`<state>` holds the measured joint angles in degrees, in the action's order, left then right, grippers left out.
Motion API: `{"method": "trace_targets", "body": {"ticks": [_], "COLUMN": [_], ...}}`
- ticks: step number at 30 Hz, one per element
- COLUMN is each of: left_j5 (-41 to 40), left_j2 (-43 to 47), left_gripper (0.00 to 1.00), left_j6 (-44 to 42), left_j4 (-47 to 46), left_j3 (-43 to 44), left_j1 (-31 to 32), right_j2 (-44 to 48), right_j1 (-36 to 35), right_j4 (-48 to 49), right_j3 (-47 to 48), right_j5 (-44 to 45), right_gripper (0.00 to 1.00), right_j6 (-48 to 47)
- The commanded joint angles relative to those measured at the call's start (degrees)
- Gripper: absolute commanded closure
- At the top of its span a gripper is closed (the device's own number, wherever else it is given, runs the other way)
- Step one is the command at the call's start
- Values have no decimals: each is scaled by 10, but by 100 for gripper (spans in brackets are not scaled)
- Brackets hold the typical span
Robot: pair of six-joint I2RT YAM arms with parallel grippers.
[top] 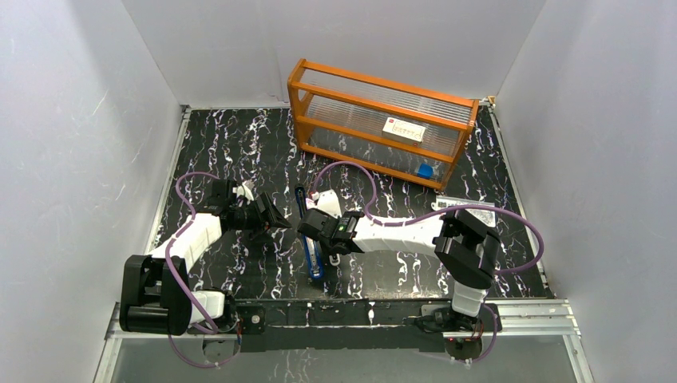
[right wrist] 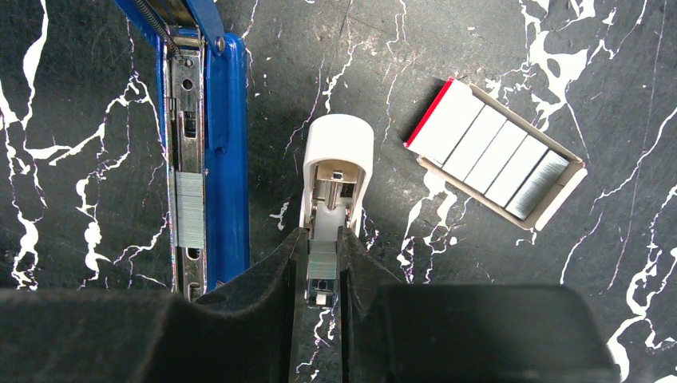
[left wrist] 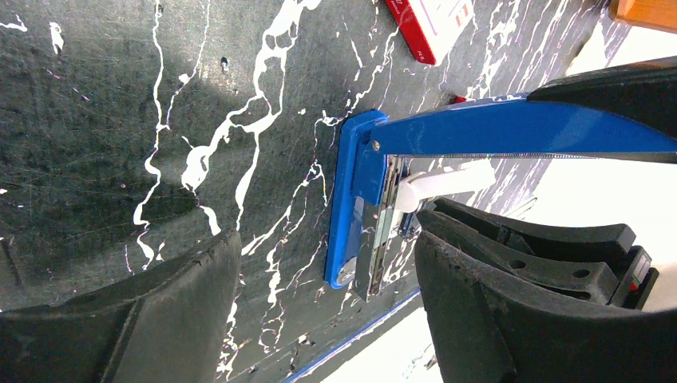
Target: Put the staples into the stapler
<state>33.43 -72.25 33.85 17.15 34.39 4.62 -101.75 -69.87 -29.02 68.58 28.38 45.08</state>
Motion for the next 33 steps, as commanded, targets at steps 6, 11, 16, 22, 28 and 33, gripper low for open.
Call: {"method": "trace_targets", "body": {"ticks": [6, 11, 16, 22, 28, 33], "left_j5": [1, 2, 2, 3, 4, 6], "left_j2": [4, 5, 5, 4, 6, 7], "left_gripper": [24, 24, 24, 24, 24, 24], "left_j6": [-7, -7, -7, -7, -7, -7], "left_j4": [6, 6, 7, 6, 6, 5], "left_j3": [8, 7, 7, 7, 7, 7], "left_j1": [1, 1, 1, 1, 1, 1], "right_j2": [-2, -2, 5, 8, 24, 31], "right_j1": [0, 2, 4, 5, 5, 5], "right_j4": [-5, -6, -1, 15, 46, 60], "right_j3": [-3, -4, -11, -23, -37, -46], "right_j5": [17, 17, 16, 9, 3, 2], "right_gripper": [73, 73, 73, 73, 73, 73], "right_j6": [14, 16, 16, 9, -6, -10]}}
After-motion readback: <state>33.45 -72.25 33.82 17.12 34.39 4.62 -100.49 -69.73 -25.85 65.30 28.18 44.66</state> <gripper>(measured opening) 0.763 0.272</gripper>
